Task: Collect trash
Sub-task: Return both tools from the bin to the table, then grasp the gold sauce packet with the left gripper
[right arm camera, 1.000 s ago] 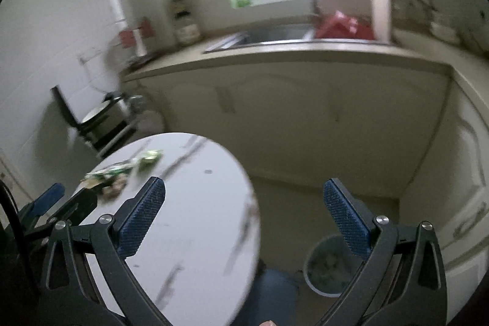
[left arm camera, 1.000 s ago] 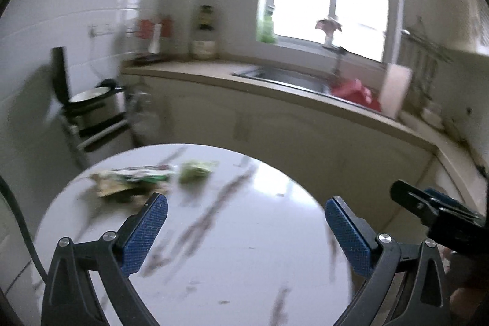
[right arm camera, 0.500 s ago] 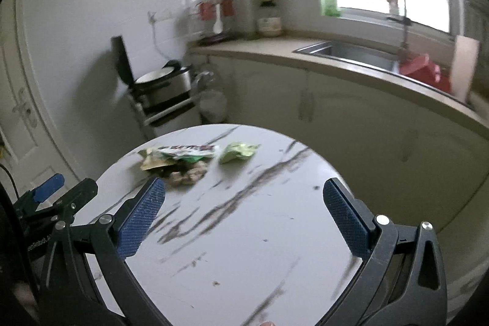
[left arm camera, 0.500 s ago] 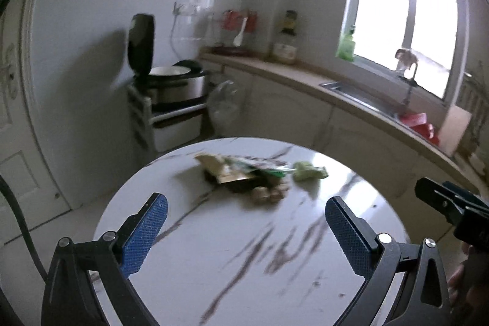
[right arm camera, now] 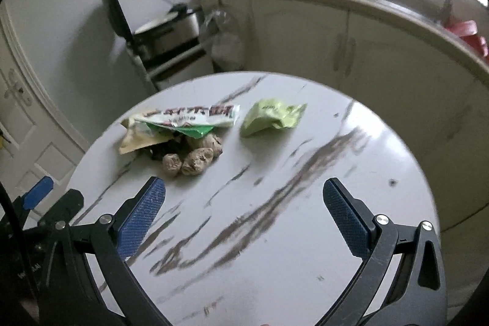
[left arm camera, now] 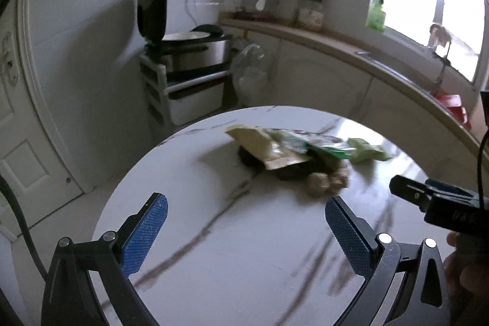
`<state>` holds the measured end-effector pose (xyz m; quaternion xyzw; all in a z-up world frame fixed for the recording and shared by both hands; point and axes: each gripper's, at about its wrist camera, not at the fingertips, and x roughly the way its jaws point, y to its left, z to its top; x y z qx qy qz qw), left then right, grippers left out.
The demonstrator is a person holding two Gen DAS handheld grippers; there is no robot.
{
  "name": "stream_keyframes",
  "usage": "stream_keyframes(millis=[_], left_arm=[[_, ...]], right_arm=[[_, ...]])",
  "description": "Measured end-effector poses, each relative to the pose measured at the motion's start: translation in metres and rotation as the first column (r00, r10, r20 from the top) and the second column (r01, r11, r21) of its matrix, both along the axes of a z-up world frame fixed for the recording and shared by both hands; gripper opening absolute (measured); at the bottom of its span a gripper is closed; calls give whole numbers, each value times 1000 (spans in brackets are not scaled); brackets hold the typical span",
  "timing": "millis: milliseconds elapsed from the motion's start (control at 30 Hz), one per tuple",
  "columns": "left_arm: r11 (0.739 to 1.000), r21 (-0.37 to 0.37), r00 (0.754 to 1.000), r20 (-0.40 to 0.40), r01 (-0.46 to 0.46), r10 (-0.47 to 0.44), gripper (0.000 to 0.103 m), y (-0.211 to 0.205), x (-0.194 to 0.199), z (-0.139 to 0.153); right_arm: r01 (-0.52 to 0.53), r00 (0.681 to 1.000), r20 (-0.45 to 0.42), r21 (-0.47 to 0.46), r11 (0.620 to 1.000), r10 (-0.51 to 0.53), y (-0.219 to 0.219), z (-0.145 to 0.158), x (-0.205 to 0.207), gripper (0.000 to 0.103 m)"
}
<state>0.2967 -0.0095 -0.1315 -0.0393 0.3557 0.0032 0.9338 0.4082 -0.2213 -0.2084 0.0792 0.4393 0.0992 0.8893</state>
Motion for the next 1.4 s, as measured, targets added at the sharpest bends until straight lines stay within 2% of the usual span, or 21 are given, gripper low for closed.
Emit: stream_keyframes(millis=[133, 300, 367, 533, 600, 667, 767, 867, 967, 1133, 1300, 1400], left_arm=[[1000, 10, 1000, -25, -10, 10, 102, 7, 31, -11], [1000, 14, 998, -54, -15, 15, 102, 13, 69, -26], [1000, 13, 998, -57, -13, 14, 102, 14, 80, -30], [1000, -2, 999, -50, -6, 6, 102, 15, 100, -36], [1000, -8, 999, -49, -3, 3, 102, 15, 106, -39], [1000, -15, 999, -48, -1, 0, 102, 15, 111, -42], [1000, -24, 999, -47, 8, -10, 102, 12, 115, -46], [1000, -25, 999, -47, 17, -18, 102, 8, 121, -49], [999, -23, 999, -49, 23, -24, 102, 2, 128, -53], [999, 10, 998, -56, 37, -37, 102, -12, 147, -56], [999, -6, 997, -60, 47, -47, 102, -22, 162, -60], [999, 10, 995, -85, 48, -47, 100, -23, 180, -69]], right_arm=[[-31, 999, -45, 3, 1000, 31, 16, -21, 20, 102], [-64, 995, -80, 16, 998, 65, 34, -37, 40, 95], [-74, 993, -91, 19, 997, 76, 40, -42, 46, 86], [-110, 988, -100, 50, 993, 115, 53, -51, 53, 77], [-130, 987, -84, 68, 989, 135, 54, -50, 51, 67], [-148, 986, -68, 89, 985, 154, 54, -47, 49, 40], [-158, 985, -64, 79, 984, 163, 51, -46, 46, 32], [-170, 982, -67, 97, 981, 176, 49, -48, 45, 31], [-173, 982, -59, 76, 982, 177, 50, -46, 41, 31], [-161, 984, -68, 77, 984, 166, 54, -47, 49, 35], [-184, 979, -72, 81, 980, 190, 54, -45, 50, 32], [-191, 978, -72, 91, 977, 198, 53, -46, 50, 32]])
